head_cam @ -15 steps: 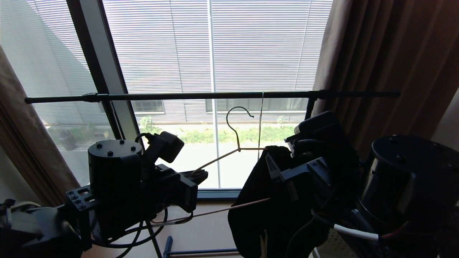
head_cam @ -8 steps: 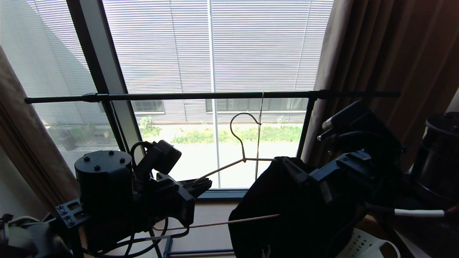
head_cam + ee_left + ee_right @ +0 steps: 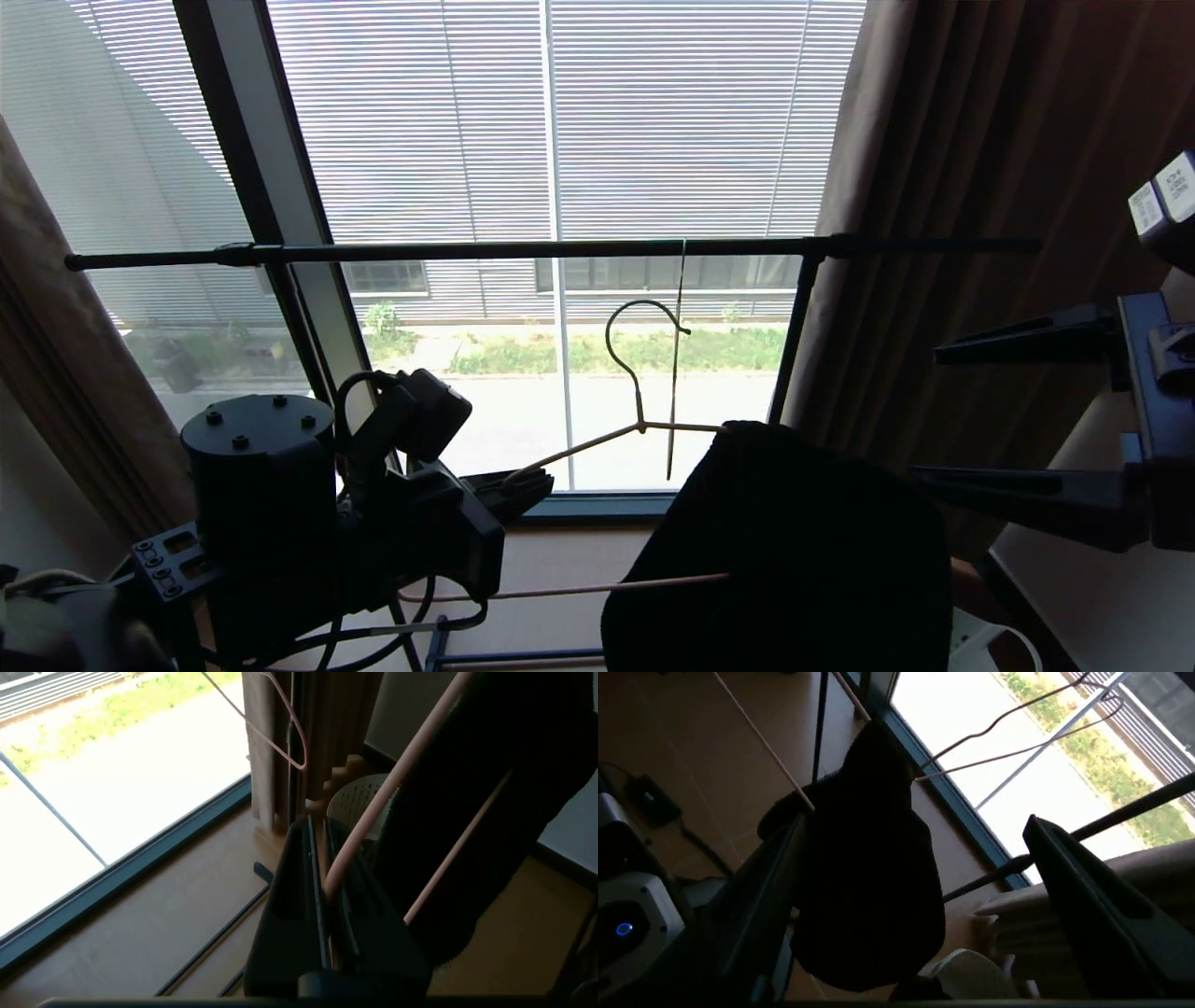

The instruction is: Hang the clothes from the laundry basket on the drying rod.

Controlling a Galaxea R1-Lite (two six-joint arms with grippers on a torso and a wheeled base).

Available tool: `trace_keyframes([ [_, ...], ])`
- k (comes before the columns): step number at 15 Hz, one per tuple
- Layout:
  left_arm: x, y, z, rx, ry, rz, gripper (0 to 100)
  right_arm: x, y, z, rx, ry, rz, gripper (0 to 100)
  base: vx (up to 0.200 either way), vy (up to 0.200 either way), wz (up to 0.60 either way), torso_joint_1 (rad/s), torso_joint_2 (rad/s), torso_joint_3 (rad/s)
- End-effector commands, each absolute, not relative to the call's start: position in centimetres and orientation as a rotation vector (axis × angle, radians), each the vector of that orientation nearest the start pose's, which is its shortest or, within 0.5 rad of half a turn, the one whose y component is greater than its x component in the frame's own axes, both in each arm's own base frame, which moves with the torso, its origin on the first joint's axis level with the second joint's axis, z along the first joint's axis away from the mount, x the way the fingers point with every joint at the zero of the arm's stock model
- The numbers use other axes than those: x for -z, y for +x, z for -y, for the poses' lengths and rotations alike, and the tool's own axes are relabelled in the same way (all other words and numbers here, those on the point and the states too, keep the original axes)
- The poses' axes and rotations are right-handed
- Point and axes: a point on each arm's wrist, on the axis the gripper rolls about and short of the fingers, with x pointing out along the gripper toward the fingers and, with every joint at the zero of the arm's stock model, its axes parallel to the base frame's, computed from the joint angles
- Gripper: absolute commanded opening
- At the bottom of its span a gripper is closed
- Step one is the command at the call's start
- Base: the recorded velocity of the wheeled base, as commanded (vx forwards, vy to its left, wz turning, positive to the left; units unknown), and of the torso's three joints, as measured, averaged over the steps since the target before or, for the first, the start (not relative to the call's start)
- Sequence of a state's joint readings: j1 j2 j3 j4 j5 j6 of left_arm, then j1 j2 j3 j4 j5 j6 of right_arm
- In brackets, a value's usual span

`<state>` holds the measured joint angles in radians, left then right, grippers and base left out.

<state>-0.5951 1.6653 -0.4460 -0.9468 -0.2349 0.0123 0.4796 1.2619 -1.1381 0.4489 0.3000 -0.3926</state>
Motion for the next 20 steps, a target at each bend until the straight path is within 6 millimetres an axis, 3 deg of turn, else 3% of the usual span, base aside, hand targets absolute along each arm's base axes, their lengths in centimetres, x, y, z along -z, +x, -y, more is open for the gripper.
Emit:
trace_keyframes([
  [1,-13.7,20.8,14.7,0.833,0.058,-0.256,0,-26.8,17.5,-9.6,-0.957,-0.467,-0.521,100,0.0,0.0,0.0,0.0,0.0,0.0],
  [3,-14.0,20.6,14.6,0.838,0.055,-0.244,0,-25.1,19.0,-10.5,-1.053,-0.497,-0.58,100,0.0,0.0,0.0,0.0,0.0,0.0],
  [7,-14.4,20.0,14.3,0.843,0.053,-0.231,0,-24.0,20.7,-11.5,-1.079,-0.486,-0.618,100,0.0,0.0,0.0,0.0,0.0,0.0],
  [15,-14.7,18.6,14.1,0.894,0.053,-0.219,0,-23.8,23.5,-12.6,-1.068,-0.479,-0.628,100,0.0,0.0,0.0,0.0,0.0,0.0],
  [20,-14.5,18.0,13.9,0.947,0.048,-0.227,0,-23.5,25.3,-14.6,-1.104,-0.489,-0.625,100,0.0,0.0,0.0,0.0,0.0,0.0],
])
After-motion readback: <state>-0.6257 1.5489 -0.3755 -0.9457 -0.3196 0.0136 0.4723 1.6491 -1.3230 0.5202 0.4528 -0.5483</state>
